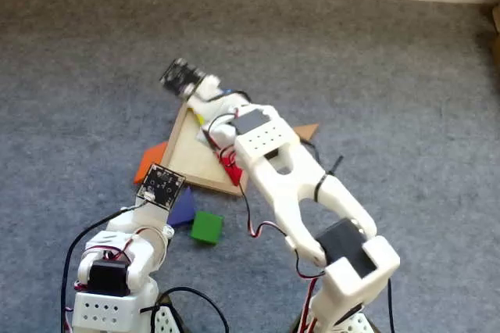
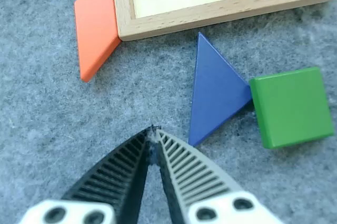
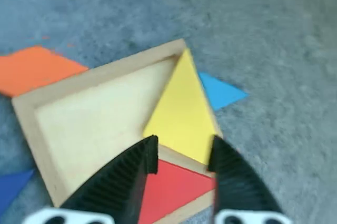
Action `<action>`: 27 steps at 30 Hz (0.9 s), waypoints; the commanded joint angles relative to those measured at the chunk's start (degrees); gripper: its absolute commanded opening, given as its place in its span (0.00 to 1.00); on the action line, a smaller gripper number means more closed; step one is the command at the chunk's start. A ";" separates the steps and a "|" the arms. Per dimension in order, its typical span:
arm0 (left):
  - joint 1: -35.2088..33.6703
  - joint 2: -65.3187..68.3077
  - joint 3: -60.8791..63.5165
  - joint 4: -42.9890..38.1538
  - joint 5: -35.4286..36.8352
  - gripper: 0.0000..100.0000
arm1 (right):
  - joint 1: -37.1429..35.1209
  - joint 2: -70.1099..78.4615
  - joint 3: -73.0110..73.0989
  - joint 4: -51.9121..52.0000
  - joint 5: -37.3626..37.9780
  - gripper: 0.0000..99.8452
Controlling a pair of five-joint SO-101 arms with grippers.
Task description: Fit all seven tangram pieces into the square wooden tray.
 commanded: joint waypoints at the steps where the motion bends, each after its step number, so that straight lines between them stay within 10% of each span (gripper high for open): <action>1: -0.22 -0.31 1.10 0.26 0.35 0.01 | 2.07 -2.86 -0.92 -0.84 -5.63 0.01; 14: -0.22 -0.31 1.10 0.26 0.35 0.01 | 3.56 10.68 -0.48 -22.37 -12.04 0.01; 27: -0.22 -0.31 1.10 0.26 0.35 0.01 | 3.12 14.81 -0.92 -11.03 -3.78 0.01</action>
